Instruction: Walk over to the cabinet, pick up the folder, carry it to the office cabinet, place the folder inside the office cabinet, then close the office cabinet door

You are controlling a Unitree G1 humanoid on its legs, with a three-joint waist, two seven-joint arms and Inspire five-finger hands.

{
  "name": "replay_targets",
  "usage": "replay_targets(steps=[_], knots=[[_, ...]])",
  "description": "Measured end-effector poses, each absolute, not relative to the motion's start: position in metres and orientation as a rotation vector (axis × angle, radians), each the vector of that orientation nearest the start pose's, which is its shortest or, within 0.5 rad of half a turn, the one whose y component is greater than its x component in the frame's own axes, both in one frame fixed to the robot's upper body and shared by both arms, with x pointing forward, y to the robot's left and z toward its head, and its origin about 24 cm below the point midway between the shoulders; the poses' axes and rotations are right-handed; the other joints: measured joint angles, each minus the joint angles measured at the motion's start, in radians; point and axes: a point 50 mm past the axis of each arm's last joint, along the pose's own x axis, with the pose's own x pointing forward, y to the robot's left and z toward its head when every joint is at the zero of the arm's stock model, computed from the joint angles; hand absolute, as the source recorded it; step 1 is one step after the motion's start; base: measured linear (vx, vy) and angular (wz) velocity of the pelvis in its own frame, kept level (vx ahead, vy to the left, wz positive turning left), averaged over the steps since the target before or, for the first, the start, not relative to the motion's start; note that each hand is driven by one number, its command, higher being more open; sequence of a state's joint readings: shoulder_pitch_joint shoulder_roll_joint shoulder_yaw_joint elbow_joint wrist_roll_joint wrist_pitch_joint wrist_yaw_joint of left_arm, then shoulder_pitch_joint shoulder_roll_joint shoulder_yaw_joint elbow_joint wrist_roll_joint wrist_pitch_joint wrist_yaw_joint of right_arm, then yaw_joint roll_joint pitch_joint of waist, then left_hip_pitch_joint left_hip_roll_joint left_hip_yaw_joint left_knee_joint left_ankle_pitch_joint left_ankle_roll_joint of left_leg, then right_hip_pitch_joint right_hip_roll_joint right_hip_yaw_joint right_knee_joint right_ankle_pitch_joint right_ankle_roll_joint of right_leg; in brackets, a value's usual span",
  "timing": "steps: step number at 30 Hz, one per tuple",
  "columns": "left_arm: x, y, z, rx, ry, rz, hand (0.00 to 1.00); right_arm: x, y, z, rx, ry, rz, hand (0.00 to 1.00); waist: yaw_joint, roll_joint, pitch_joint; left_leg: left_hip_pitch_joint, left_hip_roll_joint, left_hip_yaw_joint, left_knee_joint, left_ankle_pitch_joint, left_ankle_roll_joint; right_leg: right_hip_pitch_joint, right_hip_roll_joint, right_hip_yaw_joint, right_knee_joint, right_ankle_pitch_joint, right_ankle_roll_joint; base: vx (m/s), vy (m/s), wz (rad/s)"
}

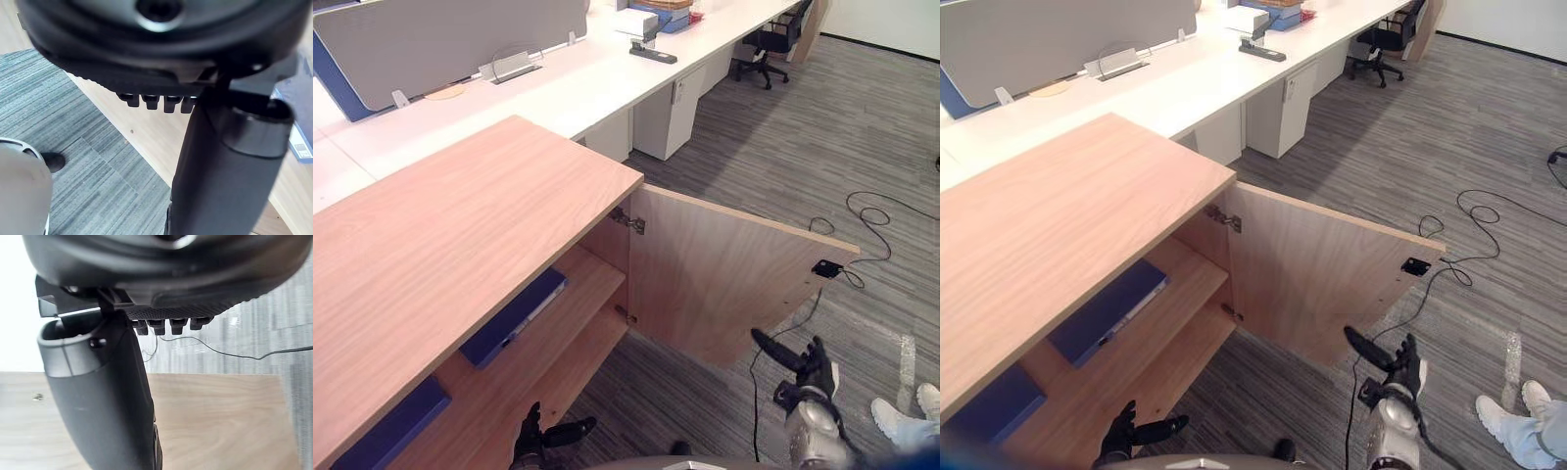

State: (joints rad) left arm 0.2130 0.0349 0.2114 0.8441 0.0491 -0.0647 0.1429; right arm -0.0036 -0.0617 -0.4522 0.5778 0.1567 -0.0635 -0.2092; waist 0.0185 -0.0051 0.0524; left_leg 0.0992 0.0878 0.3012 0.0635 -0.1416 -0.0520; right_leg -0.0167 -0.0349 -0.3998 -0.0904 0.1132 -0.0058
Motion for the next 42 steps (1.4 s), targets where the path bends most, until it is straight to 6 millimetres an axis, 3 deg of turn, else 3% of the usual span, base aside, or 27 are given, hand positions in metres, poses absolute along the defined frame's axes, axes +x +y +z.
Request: replay_targets(steps=[6, 10, 15, 20, 26, 30, 34, 39, 42], knots=[[0.066, 0.217, -0.15, 0.043, 1.021, 0.435, 1.0, 0.211, -0.293, -0.046, 0.096, 0.38, -0.732, 1.0, -0.003, 0.009, 0.005, 0.005, -0.007, -0.008, -0.006, 0.004, 0.006, -0.001, -0.005, -0.006, 0.0, 0.003, 0.002, -0.04, -0.007, 0.03], [0.053, 0.222, -0.152, 0.023, 1.046, 0.476, 1.0, 0.237, -0.313, -0.019, 0.048, 0.298, -0.735, 1.0, -0.004, 0.011, 0.007, 0.002, -0.016, -0.018, -0.006, 0.008, 0.013, 0.002, -0.013, -0.015, 0.0, 0.007, 0.004, -0.04, 0.0, 0.07], [0.049, 0.221, -0.152, 0.01, 1.055, 0.484, 1.0, 0.255, -0.323, 0.0, 0.006, 0.256, -0.724, 1.0, -0.005, 0.007, 0.014, -0.002, -0.025, -0.033, -0.008, 0.016, 0.025, 0.004, -0.025, -0.026, 0.0, 0.016, 0.009, -0.08, 0.0, 0.09], [0.045, 0.221, -0.153, -0.007, 1.065, 0.495, 1.0, 0.275, -0.323, 0.013, -0.115, 0.264, -0.577, 1.0, -0.008, 0.006, 0.037, -0.007, -0.042, -0.035, -0.009, 0.024, 0.037, -0.002, -0.04, -0.023, 0.0, 0.03, 0.014, -0.11, 0.009, 0.01], [0.039, 0.221, -0.154, -0.017, 1.078, 0.498, 1.0, 0.284, -0.326, 0.022, -0.249, 0.288, -0.438, 1.0, -0.025, 0.008, 0.04, -0.013, -0.047, -0.015, -0.008, 0.024, 0.038, -0.019, -0.042, -0.001, 0.0, 0.041, 0.013, -0.06, -0.005, -0.11], [0.041, 0.221, -0.153, -0.016, 1.058, 0.482, 1.0, 0.286, -0.334, 0.033, -0.455, 0.346, -0.234, 1.0, -0.034, 0.006, 0.049, -0.012, -0.043, -0.003, -0.009, 0.024, 0.038, -0.022, -0.037, 0.015, 0.0, 0.043, 0.011, -0.06, -0.034, -0.13], [0.042, 0.222, -0.153, -0.016, 1.054, 0.451, 1.0, 0.285, -0.339, 0.041, -0.524, 0.4, -0.067, 1.0, -0.034, 0.001, 0.052, -0.011, -0.036, 0.014, -0.008, 0.023, 0.036, -0.029, -0.031, 0.032, 0.0, 0.044, 0.007, -0.06, -0.039, -0.13], [0.042, 0.224, -0.153, -0.006, 1.053, 0.421, 1.0, 0.282, -0.33, 0.046, -0.606, 0.404, 0.069, 1.0, -0.05, -0.005, 0.058, -0.011, -0.025, 0.031, -0.006, 0.022, 0.031, -0.038, -0.018, 0.05, 0.0, 0.043, 0.002, -0.04, -0.054, -0.14], [0.041, 0.224, -0.153, -0.004, 1.055, 0.42, 1.0, 0.265, -0.316, 0.044, -0.61, 0.383, 0.178, 1.0, -0.057, -0.004, 0.058, -0.013, -0.013, 0.055, -0.004, 0.017, 0.02, -0.049, -0.003, 0.073, 0.0, 0.04, -0.008, 0.0, -0.045, -0.23]])
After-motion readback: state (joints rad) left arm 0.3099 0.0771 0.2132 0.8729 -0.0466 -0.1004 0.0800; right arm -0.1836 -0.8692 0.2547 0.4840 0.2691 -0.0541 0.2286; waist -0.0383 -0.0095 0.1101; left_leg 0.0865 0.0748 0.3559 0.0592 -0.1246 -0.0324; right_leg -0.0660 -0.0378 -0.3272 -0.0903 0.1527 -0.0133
